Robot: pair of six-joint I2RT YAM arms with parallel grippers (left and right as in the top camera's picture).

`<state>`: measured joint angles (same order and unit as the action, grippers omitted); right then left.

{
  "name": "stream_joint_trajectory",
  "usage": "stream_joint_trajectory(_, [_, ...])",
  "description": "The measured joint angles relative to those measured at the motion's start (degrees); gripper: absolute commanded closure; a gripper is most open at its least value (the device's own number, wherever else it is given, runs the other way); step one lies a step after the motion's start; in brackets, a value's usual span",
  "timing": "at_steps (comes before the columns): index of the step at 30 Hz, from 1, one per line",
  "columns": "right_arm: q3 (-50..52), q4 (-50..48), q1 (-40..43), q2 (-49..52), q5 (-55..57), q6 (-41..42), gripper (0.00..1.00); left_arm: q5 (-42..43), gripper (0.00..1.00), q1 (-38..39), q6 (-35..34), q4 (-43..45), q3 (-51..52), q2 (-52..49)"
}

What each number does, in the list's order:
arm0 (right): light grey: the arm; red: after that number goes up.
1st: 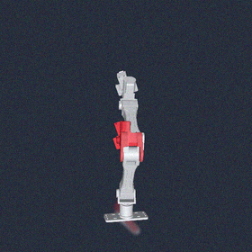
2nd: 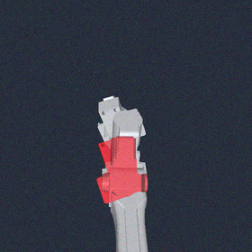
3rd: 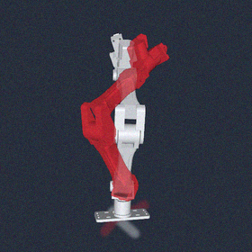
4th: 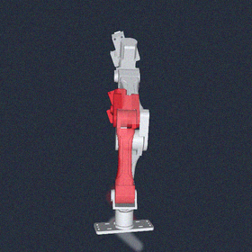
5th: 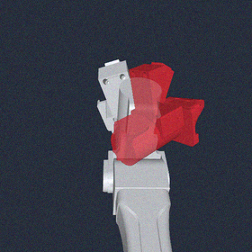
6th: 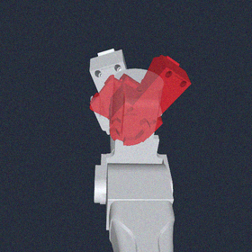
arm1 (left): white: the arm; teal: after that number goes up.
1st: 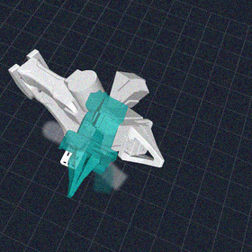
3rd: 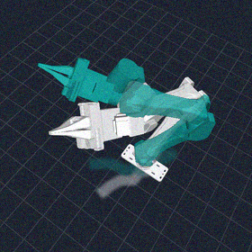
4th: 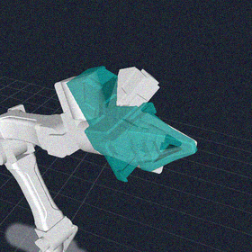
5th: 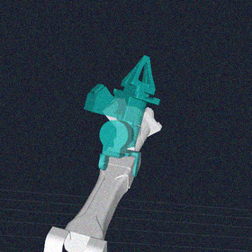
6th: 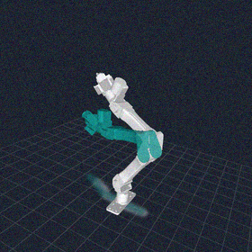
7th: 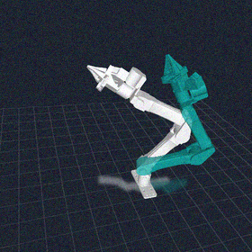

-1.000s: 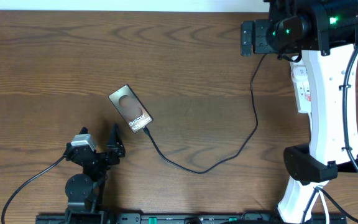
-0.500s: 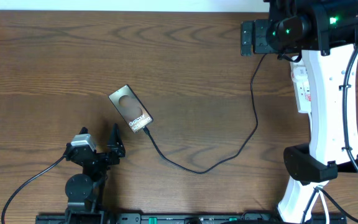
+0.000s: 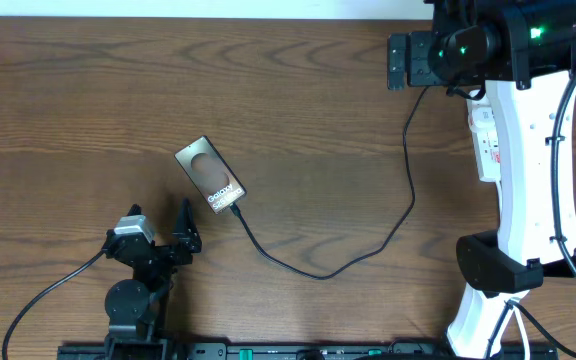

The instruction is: Plug charger to phone and switch on socket

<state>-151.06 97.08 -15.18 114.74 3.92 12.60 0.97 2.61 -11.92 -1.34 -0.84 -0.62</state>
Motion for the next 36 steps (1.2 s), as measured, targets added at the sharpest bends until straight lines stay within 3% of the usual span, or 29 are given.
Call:
stream_joint_trajectory(19, [0.0,-0.2,0.0,0.0,1.0,0.0,0.01,0.0,0.14,0.0,0.0,0.0,0.0,0.0])
stream_joint_trajectory(24, [2.2,-9.7,0.0,-0.6,2.4,0.0,0.01,0.0,0.14,0.0,0.0,0.0,0.0,0.0])
stream_joint_trajectory(27, [9.9,-20.7,0.0,-3.5,3.0,-0.2,0.01,0.0,0.14,0.0,0.0,-0.1,-0.1,0.0])
stream_joint_trajectory(36, [52.4,-57.3,0.0,-26.0,3.7,-4.2,0.01,0.2,0.14,0.0,0.0,-0.3,-0.3,0.0])
